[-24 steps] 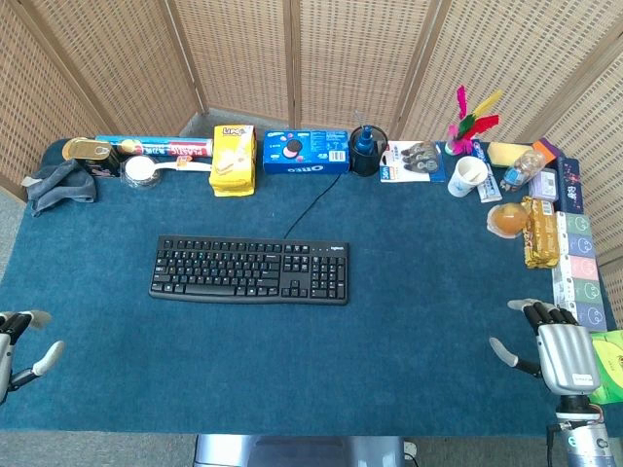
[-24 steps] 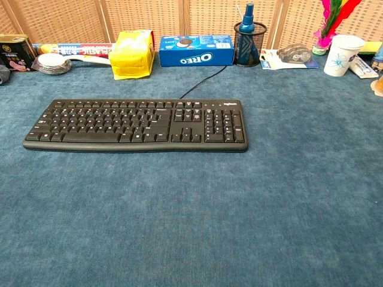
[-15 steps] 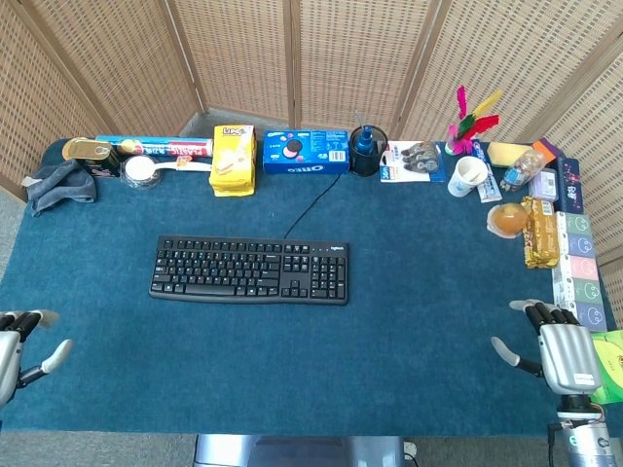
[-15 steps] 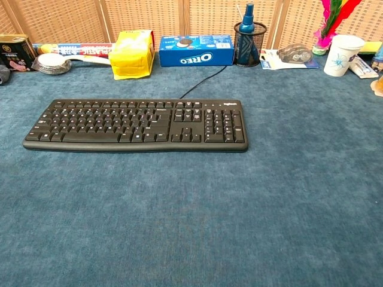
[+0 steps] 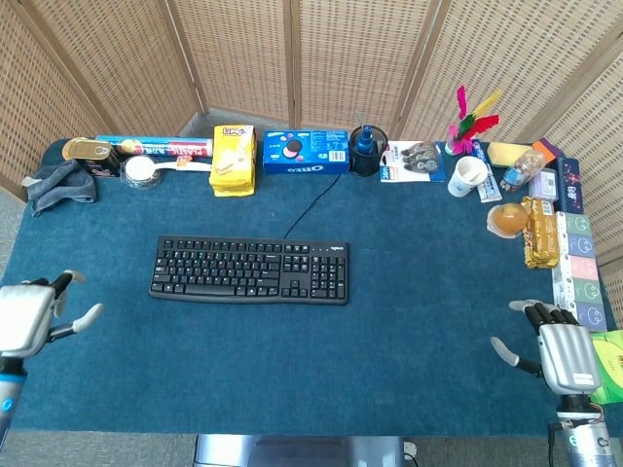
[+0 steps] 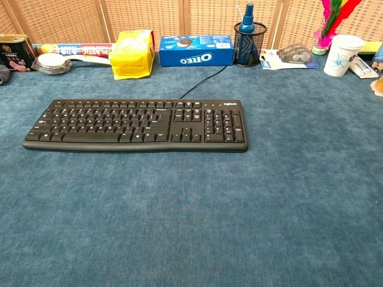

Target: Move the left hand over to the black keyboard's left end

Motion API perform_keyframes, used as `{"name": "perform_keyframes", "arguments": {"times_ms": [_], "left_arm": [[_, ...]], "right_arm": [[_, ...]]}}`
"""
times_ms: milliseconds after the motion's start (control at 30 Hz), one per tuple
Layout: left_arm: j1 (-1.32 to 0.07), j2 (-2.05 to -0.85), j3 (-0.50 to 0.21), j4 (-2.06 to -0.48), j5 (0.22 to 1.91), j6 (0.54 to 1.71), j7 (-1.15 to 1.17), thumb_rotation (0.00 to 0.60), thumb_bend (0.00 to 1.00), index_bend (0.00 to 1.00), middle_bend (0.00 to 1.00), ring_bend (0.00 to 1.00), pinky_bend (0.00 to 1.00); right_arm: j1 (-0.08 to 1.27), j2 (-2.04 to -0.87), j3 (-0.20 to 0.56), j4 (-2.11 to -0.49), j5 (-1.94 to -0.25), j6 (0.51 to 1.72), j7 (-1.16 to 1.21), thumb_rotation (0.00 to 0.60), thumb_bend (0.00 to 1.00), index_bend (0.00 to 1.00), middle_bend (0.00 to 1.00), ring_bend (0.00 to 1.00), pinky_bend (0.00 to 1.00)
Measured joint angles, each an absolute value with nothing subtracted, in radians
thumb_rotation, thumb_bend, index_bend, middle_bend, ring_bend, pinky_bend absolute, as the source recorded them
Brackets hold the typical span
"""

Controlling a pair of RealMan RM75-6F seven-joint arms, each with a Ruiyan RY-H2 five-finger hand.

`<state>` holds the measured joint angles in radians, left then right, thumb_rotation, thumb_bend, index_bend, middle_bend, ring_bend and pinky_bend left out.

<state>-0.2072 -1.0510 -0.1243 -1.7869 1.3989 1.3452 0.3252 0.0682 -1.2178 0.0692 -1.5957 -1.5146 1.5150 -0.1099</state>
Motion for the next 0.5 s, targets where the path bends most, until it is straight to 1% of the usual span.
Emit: {"name": "perform_keyframes", "arguments": {"times_ms": [67,133,400,500], "left_arm": [[-0.245,-1.063,-0.143,-1.762,1.373,1.309,0.343,0.0,0.13,0.48,0.89,0.76,0.84],[-0.283,-1.083,-0.161,-1.724,1.354,1.267,0.348,0.0,0.13,0.49,0.9,0.77,0.85],[-0.417,-1.168,-0.196,-1.577,1.256,1.072,0.339,0.0,0.13,0.49,0.91,0.78,0.85],[-0.461,-1.206,-0.202,-1.526,1.219,1.016,0.337,0.0,0.13,0.49,0.91,0.78,0.85]], "right_arm": [[0.066,-1.217,0.069,-1.597,-1.512,1.516,-0.11,0.0,0.27,0.31,0.34,0.36,0.34],[0.064,-1.216,0.068,-1.596,-1.509,1.516,-0.11,0.0,0.27,0.31,0.34,0.37,0.34],[0.06,-1.215,0.067,-1.597,-1.498,1.512,-0.119,0.0,0.27,0.31,0.34,0.38,0.34],[0.061,-1.215,0.068,-1.6,-1.496,1.51,-0.124,0.0,0.27,0.31,0.34,0.38,0.34]]}}
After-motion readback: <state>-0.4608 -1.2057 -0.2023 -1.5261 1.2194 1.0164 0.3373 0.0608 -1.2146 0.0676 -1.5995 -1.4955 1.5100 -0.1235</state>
